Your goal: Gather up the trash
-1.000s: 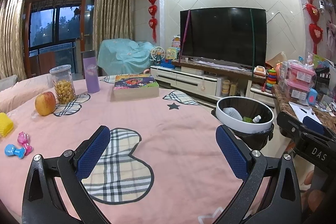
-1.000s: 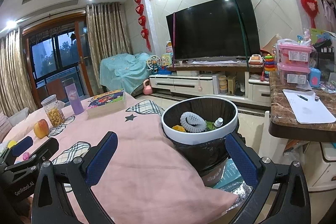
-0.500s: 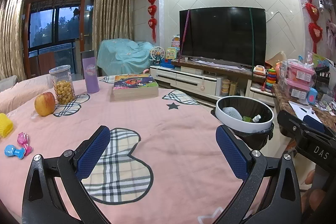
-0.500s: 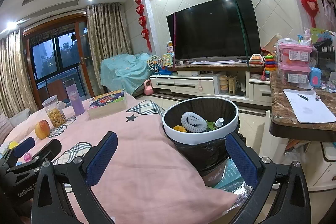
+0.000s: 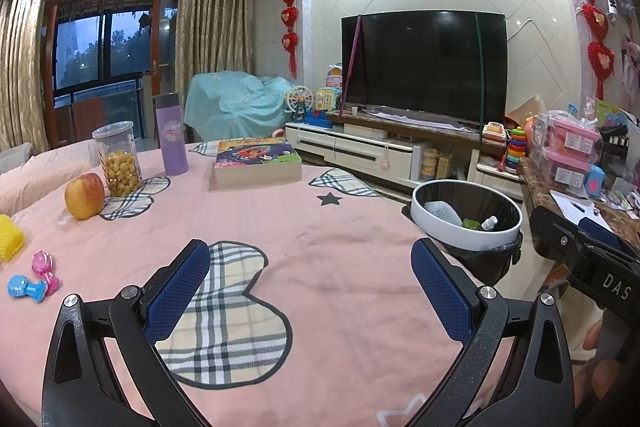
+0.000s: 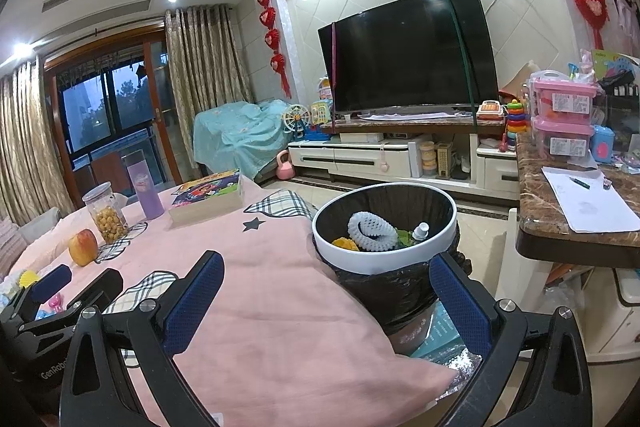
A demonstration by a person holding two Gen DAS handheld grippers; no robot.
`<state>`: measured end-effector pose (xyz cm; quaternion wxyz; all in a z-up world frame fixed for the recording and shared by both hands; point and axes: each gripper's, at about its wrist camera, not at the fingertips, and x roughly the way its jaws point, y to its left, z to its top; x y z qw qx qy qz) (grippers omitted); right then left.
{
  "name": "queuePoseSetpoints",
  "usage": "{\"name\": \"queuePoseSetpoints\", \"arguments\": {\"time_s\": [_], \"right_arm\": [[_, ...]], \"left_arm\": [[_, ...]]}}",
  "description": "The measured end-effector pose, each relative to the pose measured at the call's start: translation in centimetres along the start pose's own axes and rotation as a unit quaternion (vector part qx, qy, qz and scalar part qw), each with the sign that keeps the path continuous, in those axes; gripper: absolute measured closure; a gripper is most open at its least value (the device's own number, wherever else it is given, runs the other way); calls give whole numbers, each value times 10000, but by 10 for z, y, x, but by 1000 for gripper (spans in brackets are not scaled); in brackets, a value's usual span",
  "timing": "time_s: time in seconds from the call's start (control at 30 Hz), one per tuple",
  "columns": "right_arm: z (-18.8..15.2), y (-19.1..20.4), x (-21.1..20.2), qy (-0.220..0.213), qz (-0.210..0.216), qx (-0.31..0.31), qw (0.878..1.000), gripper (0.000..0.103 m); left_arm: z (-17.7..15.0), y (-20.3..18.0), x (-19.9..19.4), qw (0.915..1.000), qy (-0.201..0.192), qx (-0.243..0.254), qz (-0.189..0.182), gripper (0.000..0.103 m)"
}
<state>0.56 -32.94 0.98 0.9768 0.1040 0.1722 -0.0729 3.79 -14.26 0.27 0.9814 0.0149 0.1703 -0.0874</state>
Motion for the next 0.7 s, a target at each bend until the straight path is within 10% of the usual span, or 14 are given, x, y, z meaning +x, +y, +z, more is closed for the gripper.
{"name": "queuePoseSetpoints", "arguments": {"time_s": [0.7], "right_arm": [[-3, -7, 15, 259, 97, 143, 9995, 0]], "left_arm": [[-6, 15, 11, 9997, 249, -77, -12, 0]]}}
